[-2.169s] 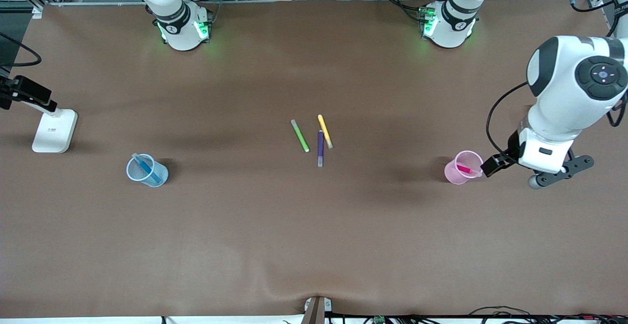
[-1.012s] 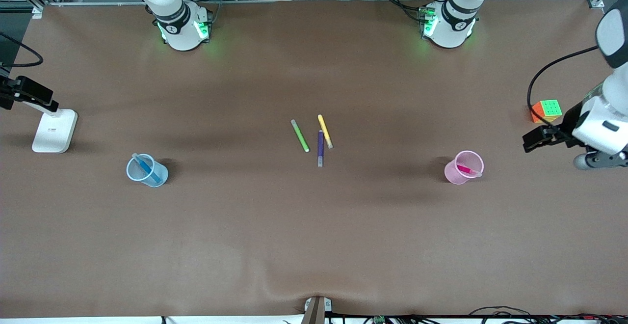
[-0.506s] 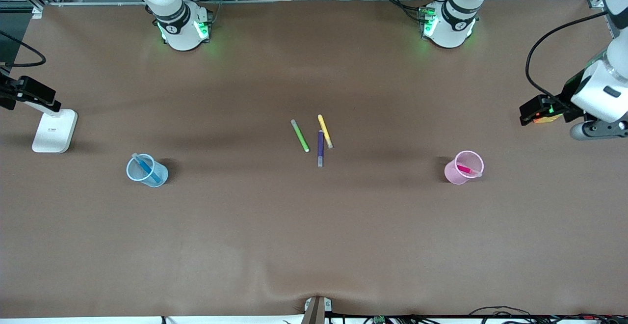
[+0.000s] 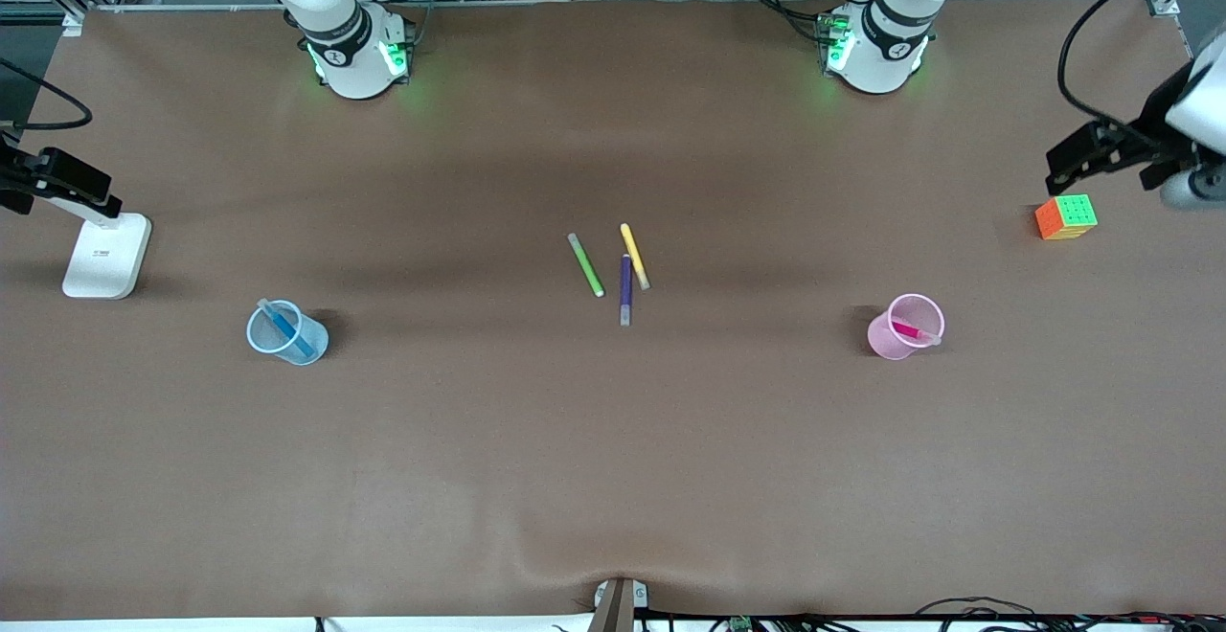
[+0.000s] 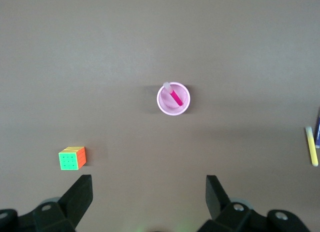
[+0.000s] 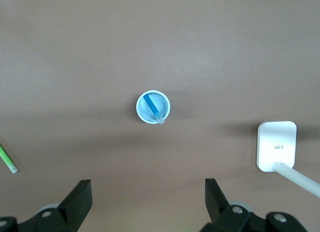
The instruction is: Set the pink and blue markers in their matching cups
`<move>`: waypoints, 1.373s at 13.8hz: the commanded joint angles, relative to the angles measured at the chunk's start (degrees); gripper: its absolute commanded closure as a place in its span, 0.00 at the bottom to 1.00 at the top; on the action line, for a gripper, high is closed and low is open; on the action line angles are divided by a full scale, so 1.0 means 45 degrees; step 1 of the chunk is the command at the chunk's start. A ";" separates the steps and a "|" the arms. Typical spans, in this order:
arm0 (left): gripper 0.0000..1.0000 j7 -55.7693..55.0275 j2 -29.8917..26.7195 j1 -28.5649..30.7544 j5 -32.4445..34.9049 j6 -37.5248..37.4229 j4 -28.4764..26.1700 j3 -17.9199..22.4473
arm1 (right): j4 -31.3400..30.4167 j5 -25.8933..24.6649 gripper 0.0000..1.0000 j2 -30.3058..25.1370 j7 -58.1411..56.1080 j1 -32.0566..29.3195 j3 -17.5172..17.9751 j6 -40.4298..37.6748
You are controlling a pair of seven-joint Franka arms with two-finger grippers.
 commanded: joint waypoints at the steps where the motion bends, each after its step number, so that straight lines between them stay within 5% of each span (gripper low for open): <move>1: 0.00 0.0230 -0.1374 -0.1203 -0.0751 0.0060 -0.1691 0.1390 | -0.0325 0.0215 0.00 -0.0369 0.0157 -0.0230 0.0205 -0.0040; 3: 0.00 0.0230 -0.2312 -0.1632 -0.1107 0.0197 -0.2904 0.1920 | -0.0325 0.0215 0.00 -0.0408 0.0157 -0.0016 0.0088 -0.0040; 5: 0.00 0.0172 -0.2978 -0.3230 -0.1088 0.0139 -0.3493 0.3554 | -0.0325 0.0215 0.00 -0.0408 0.0157 0.0316 -0.0262 -0.0040; 9: 0.00 0.0211 -0.2962 -0.3120 -0.0933 -0.0290 -0.3437 0.3291 | -0.0325 0.0215 0.00 -0.0388 0.0157 0.0376 -0.0342 -0.0040; 12: 0.00 0.0191 -0.2883 -0.1739 -0.0267 -0.0291 -0.3417 0.1634 | -0.0325 0.0215 0.00 -0.0369 0.0157 0.0356 -0.0342 -0.0040; 19: 0.00 0.0347 -0.2884 -0.2573 -0.0189 -0.0272 -0.2989 0.2918 | -0.0402 0.0215 0.00 -0.0388 0.0157 0.0356 -0.0342 -0.0040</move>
